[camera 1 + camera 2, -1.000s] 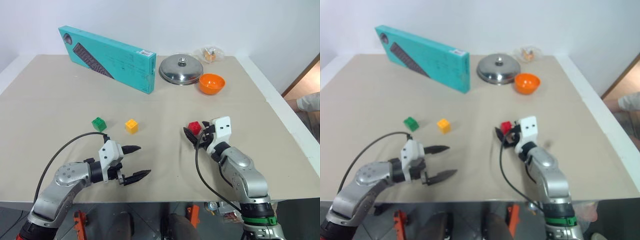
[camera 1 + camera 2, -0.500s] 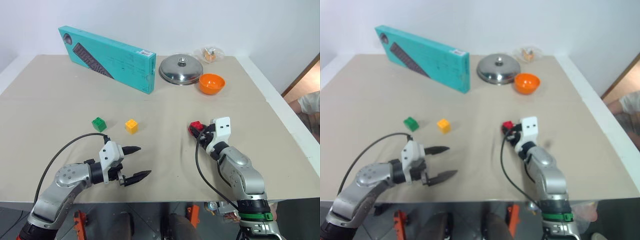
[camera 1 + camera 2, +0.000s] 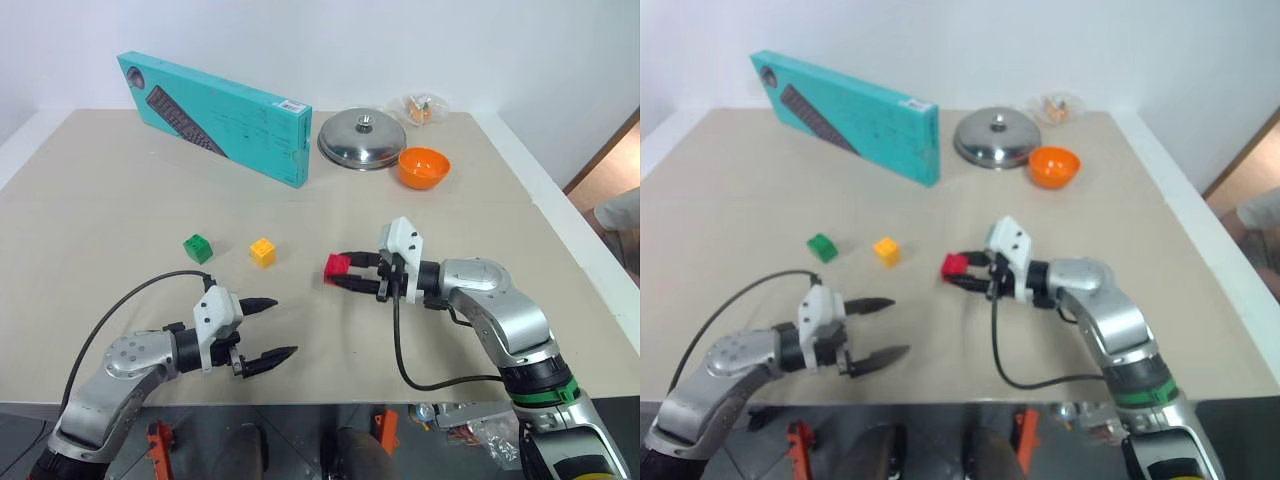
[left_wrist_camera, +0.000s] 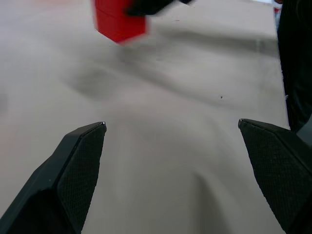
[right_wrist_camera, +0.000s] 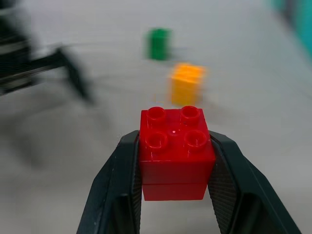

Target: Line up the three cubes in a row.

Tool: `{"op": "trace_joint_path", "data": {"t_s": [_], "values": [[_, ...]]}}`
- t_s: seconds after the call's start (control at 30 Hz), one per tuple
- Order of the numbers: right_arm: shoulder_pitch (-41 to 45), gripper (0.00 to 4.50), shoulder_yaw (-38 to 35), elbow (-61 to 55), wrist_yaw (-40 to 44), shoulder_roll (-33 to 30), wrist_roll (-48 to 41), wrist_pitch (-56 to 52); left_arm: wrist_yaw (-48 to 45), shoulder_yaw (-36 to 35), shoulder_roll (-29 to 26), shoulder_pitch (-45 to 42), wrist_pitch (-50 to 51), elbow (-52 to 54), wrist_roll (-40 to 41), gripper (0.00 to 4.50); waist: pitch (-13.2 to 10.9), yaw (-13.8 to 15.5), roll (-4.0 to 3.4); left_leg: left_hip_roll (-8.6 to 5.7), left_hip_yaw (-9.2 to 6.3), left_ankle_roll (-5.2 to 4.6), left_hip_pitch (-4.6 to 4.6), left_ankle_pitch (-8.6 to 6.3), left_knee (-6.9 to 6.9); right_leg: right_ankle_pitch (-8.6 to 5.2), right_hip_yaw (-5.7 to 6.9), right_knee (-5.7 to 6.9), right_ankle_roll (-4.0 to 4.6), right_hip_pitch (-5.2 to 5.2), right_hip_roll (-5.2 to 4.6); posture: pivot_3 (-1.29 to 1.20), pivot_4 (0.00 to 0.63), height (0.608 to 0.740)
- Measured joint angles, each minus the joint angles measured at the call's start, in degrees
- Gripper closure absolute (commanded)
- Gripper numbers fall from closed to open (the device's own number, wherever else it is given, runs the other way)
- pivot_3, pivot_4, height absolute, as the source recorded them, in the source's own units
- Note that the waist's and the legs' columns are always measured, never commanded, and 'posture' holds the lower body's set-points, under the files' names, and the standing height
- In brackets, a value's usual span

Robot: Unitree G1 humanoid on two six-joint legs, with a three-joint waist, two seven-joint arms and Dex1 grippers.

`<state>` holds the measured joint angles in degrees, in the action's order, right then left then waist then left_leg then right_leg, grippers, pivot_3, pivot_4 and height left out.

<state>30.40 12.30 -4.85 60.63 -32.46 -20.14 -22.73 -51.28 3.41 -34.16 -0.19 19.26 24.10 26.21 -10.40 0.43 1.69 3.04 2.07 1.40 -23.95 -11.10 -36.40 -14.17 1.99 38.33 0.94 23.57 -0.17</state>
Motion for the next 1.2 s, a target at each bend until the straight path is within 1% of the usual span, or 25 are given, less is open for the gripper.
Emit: {"op": "trace_joint_path", "data": {"t_s": [0.1,0.2,0.53,0.77,1.17,1.2], "values": [[2.0,3.25,1.2,5.2,4.4,0.1,0.9,2.5,0.9,-1.6,-0.1,1.3,0.3,0.0,0.4,0.0,0.0,0.0,0.0,0.01,0.08,0.0,0.0,0.0,0.0,0.01,-0.07,0.0,-0.01,0.02,-0.02,0.0,0.15,0.74],[2.9,3.25,1.4,8.2,6.8,1.1,1.3,4.5,1.4,-2.1,-0.3,2.1,0.7,0.1,0.4,0.0,0.0,0.0,0.0,0.02,0.11,0.0,0.0,0.0,0.0,0.01,-0.09,0.0,-0.02,0.02,-0.03,0.0,0.15,0.74],[5.7,3.25,1.7,17.1,10.2,4.1,3.8,10.0,3.6,-3.3,-0.3,3.6,1.0,1.4,0.5,0.0,0.0,0.0,0.0,0.12,0.13,0.0,0.01,0.0,0.0,0.04,-0.11,0.0,0.01,0.03,-0.02,0.0,0.15,0.74],[6.1,3.25,1.7,20.7,11.9,5.0,5.8,12.2,4.8,-3.3,-0.1,3.6,1.1,2.0,0.5,0.0,0.0,0.0,0.0,0.15,0.14,0.0,0.03,0.0,0.0,0.05,-0.11,0.01,0.02,0.03,-0.03,0.0,0.15,0.74],[6.1,3.25,1.7,22.2,13.9,6.6,6.6,12.9,5.2,-2.9,-0.1,3.3,1.1,2.0,0.2,0.0,0.0,0.0,0.0,0.22,0.16,0.0,0.07,0.0,0.0,0.07,-0.12,0.01,0.06,0.02,-0.02,0.0,0.15,0.74],[6.2,2.75,1.7,22.5,14.0,6.7,6.7,13.1,5.2,-2.8,-0.1,3.2,1.1,2.0,0.2,0.0,0.0,0.0,0.0,0.24,0.16,0.0,0.07,0.0,0.0,0.07,-0.12,0.01,0.06,0.02,-0.02,0.0,0.15,0.74]]}}
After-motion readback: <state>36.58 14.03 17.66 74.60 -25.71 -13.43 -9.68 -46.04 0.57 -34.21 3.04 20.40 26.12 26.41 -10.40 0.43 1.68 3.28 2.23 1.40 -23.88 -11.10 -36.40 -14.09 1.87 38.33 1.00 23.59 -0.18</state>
